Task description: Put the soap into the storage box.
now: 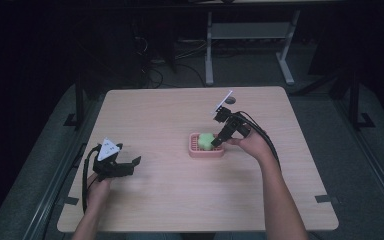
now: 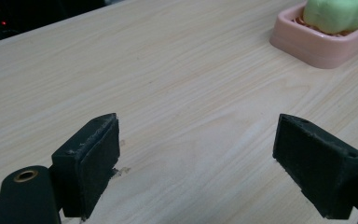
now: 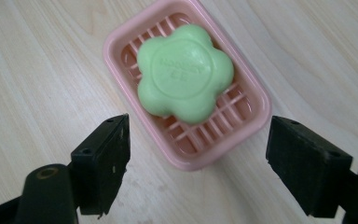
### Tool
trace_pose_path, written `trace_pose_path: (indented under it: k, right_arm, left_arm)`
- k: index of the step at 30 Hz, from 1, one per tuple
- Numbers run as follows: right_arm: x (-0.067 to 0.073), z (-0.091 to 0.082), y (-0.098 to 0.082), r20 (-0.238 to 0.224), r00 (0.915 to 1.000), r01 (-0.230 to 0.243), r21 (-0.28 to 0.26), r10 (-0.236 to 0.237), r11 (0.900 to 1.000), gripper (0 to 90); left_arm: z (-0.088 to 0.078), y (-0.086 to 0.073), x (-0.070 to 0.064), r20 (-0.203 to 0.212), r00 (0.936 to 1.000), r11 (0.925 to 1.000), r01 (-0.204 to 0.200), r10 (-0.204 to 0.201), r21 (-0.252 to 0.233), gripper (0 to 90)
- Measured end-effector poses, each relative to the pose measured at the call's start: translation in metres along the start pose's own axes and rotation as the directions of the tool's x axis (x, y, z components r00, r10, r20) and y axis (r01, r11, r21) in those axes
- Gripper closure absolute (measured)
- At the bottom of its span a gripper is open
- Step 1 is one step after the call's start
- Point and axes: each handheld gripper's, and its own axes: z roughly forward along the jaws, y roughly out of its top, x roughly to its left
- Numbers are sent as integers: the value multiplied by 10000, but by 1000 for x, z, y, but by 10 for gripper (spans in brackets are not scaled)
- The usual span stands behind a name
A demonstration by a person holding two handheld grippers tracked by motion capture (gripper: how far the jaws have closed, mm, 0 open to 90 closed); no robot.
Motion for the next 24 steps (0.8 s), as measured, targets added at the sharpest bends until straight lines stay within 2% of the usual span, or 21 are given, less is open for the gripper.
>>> trace_pose_path:
  k: [3,8,15,24]
  right_arm:
    - [-4,-3,-5,-37,9999,-143,-109,143,9998,213]
    - [-7,-6,-14,-7,9997,-237,13,237,9997,211]
    - [-7,-16,-21,102,9995,-293,-93,294,9995,211]
    - [-9,-23,-38,96,9991,-397,-446,402,9982,213]
  left_arm:
    - [0,0,0,-17,10000,10000,-11,11,-10,144]
    - [0,-1,0,-19,10000,10000,53,-53,-1,144]
    - [-1,-1,0,-36,10000,10000,49,-49,-18,143]
    - [1,-2,-1,-16,10000,10000,36,-36,69,144]
